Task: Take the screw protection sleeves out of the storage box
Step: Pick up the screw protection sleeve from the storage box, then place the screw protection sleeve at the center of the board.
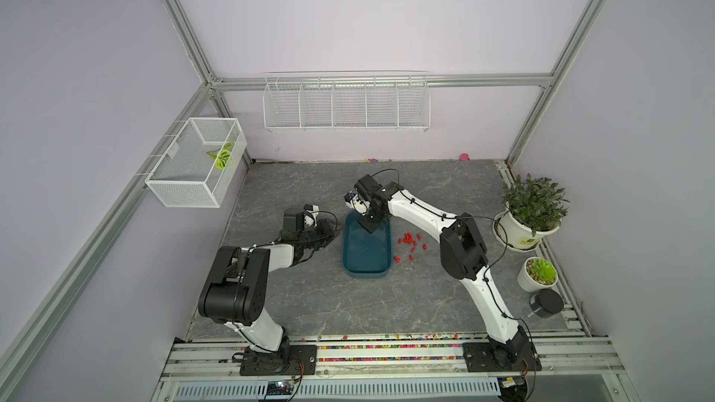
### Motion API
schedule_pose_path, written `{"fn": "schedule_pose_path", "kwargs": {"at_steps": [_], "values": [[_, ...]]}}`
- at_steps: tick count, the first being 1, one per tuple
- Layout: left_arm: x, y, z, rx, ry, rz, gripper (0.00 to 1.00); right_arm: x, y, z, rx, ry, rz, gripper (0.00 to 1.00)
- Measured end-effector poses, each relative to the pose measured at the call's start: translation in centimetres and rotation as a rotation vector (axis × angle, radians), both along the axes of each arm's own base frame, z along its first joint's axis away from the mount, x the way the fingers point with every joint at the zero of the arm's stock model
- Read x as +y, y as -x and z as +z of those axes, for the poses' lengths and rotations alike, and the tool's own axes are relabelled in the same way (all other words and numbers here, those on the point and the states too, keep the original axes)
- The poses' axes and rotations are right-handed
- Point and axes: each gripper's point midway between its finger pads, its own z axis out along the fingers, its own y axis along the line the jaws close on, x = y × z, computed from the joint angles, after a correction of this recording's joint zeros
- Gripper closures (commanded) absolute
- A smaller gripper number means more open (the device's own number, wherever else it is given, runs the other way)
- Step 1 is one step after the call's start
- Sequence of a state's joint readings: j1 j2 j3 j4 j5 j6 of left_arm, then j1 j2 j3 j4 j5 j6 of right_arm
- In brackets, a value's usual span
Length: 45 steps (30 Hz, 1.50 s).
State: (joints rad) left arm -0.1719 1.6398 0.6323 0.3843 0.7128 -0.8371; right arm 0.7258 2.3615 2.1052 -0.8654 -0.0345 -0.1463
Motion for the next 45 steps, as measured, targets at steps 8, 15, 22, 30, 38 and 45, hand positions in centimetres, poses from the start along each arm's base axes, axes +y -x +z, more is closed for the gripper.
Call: {"fn": "schedule_pose_path", "kwargs": {"at_steps": [8, 15, 22, 30, 38, 45], "values": [[0.0, 0.0, 0.0, 0.000, 0.001, -0.002, 0.54, -0.8, 1.5, 3.8, -0.025, -0.055, 0.001, 0.97], [0.0, 0.0, 0.0, 0.000, 0.002, -0.002, 0.54, -3.4, 4.4, 5.4, -0.022, -0.060, -0.016, 0.97], [0.0, 0.0, 0.0, 0.000, 0.001, -0.002, 0.54, -6.2, 7.2, 8.8, -0.070, -0.100, -0.046, 0.97], [0.0, 0.0, 0.0, 0.000, 0.001, -0.002, 0.54, -9.5, 10.0, 8.2, -0.068, -0.080, -0.091, 0.96], [0.0, 0.0, 0.0, 0.000, 0.001, -0.002, 0.54, -11.5, 11.4, 5.3, -0.021, -0.030, -0.133, 0.97], [0.0, 0.0, 0.0, 0.000, 0.002, -0.002, 0.54, -11.9, 11.2, 4.5, -0.016, -0.037, -0.165, 0.96]]}}
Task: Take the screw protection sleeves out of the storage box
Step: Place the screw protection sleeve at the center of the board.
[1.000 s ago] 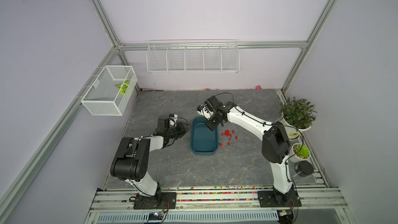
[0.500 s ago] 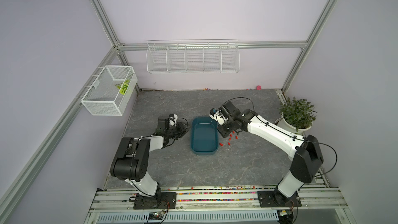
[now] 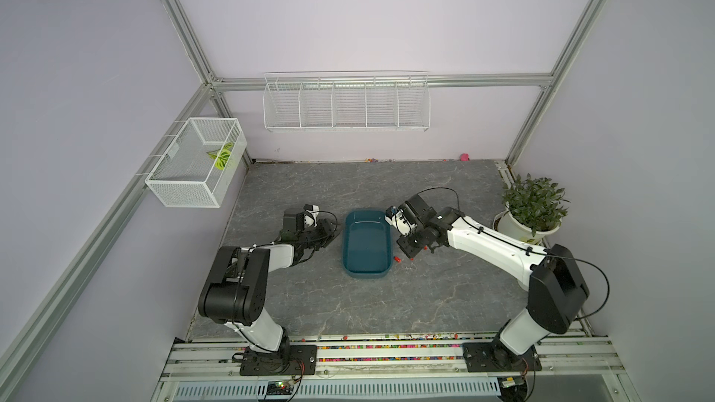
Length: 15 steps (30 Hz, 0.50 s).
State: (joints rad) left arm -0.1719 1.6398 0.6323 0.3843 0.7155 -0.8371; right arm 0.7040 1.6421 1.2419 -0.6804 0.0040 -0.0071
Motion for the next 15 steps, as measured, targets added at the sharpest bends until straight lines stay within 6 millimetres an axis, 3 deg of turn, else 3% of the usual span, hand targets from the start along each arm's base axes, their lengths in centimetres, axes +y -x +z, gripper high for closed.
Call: {"fn": "schedule_pose_path", "kwargs": {"at_steps": [5, 15], "values": [[0.0, 0.0, 0.0, 0.000, 0.000, 0.000, 0.54, -0.2, -0.4, -0.7, 0.009, 0.001, -0.019, 0.97], [0.0, 0.0, 0.0, 0.000, 0.000, 0.000, 0.54, -0.2, -0.4, -4.0, 0.066, 0.044, -0.027, 0.97]]}}
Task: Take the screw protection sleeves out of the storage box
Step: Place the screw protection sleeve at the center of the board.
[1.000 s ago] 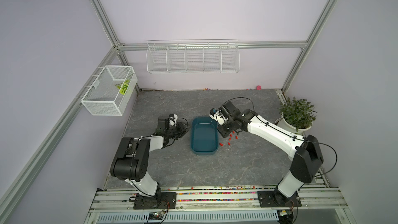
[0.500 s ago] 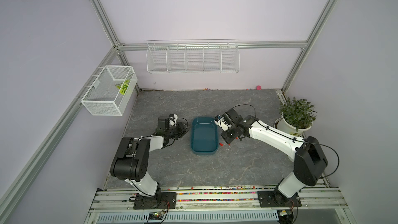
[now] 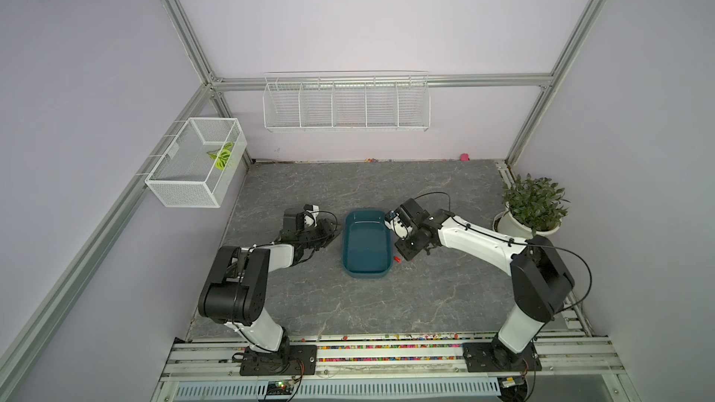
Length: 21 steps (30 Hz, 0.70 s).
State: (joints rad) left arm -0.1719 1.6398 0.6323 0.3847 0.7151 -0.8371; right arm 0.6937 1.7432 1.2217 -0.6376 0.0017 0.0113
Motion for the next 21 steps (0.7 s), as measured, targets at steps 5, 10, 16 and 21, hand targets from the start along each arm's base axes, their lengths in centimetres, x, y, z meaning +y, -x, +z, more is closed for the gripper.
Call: {"fn": "schedule_pose_path", "kwargs": {"at_steps": [5, 10, 16, 21], "values": [[0.0, 0.0, 0.0, 0.000, 0.000, 0.000, 0.54, -0.2, 0.1, -1.2, 0.020, 0.012, -0.002, 0.97], [0.0, 0.0, 0.0, 0.000, 0.000, 0.000, 0.54, -0.6, -0.3, -2.2, 0.035, 0.010, -0.023, 0.97], [0.0, 0.0, 0.0, 0.000, 0.000, 0.000, 0.54, -1.1, -0.5, -3.3, 0.054, 0.004, -0.043, 0.97], [0.0, 0.0, 0.0, 0.000, 0.000, 0.000, 0.54, -1.1, -0.5, -4.4, 0.075, 0.010, -0.047, 0.97]]}}
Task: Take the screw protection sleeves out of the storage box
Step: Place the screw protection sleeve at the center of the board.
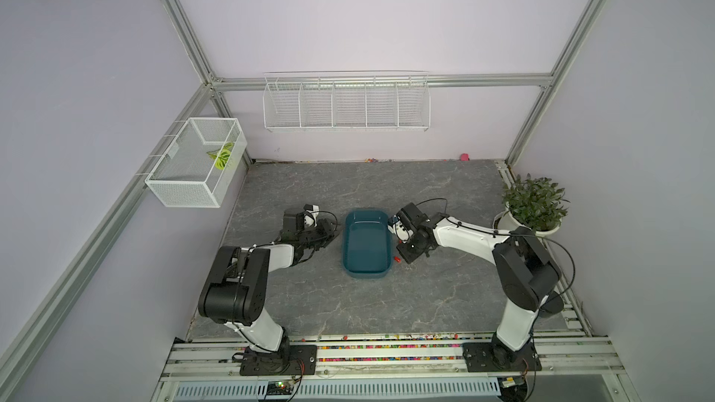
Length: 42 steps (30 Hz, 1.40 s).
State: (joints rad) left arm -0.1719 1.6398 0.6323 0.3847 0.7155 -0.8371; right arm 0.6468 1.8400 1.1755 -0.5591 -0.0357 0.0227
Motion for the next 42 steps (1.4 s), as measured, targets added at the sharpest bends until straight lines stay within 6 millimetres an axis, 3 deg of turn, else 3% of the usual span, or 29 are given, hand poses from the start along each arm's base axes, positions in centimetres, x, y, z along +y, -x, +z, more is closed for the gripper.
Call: {"fn": "schedule_pose_path", "kwargs": {"at_steps": [24, 30, 35, 39, 42], "values": [[0.0, 0.0, 0.0, 0.000, 0.000, 0.000, 0.54, -0.1, -0.1, 0.3, -0.001, -0.013, -0.020, 0.63], [0.0, 0.0, 0.5, -0.010, 0.000, 0.001, 0.49, -0.1, -0.1, 3.6, -0.052, -0.053, -0.021, 0.49], [0.5, 0.3, 1.9, -0.033, -0.032, 0.005, 0.38, -0.3, 0.0, 7.1, -0.114, -0.098, -0.027, 0.38], [1.2, -0.1, 5.0, -0.098, -0.100, 0.020, 0.32, -0.7, 0.0, 9.9, -0.177, -0.125, -0.045, 0.30], [2.4, -0.7, 9.0, -0.212, -0.200, 0.049, 0.25, -1.4, 0.0, 12.2, -0.236, -0.142, -0.064, 0.29]]}}
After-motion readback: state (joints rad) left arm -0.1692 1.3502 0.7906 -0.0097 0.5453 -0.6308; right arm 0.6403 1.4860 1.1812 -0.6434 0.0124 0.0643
